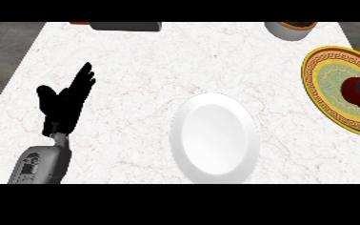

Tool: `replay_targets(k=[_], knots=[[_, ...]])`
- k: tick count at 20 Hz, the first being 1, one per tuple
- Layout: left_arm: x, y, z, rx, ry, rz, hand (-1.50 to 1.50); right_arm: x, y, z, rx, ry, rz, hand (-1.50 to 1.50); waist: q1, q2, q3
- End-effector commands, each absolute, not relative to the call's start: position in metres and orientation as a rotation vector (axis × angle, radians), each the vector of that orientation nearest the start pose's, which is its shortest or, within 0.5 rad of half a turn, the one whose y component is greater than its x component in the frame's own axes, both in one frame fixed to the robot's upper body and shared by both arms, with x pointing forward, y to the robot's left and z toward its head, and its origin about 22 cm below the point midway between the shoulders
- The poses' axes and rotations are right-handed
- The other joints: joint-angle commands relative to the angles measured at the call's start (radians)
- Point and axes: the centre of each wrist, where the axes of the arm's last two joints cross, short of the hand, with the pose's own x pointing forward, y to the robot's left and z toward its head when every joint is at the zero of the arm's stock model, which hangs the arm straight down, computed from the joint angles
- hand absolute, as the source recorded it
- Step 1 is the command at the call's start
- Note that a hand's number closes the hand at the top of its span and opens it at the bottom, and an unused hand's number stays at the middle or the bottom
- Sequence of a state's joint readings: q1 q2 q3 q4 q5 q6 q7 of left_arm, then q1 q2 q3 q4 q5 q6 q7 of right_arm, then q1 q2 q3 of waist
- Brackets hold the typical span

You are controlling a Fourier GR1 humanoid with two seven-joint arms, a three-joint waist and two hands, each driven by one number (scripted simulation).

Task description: Pick the can from the plate and place it in the plate

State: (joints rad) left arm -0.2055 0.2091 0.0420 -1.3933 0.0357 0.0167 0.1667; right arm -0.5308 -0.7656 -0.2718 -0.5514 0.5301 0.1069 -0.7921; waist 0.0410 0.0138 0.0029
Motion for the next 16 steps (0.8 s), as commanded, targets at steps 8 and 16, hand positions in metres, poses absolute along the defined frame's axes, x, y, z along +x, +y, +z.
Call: replay_targets(k=[8, 16], knots=[[0.294, 0.274, 0.023, 0.136, -1.427, -0.109, 0.0, 0.313, -0.52, 0.079, -0.559, -1.759, 0.874, -1.5, 0.008, 0.006, 0.003], [0.29, 0.29, 0.022, 0.166, -1.409, -0.074, 0.0, 0.316, -0.522, 0.09, -0.204, -2.043, 0.591, -1.5, -0.029, -0.009, 0.001]])
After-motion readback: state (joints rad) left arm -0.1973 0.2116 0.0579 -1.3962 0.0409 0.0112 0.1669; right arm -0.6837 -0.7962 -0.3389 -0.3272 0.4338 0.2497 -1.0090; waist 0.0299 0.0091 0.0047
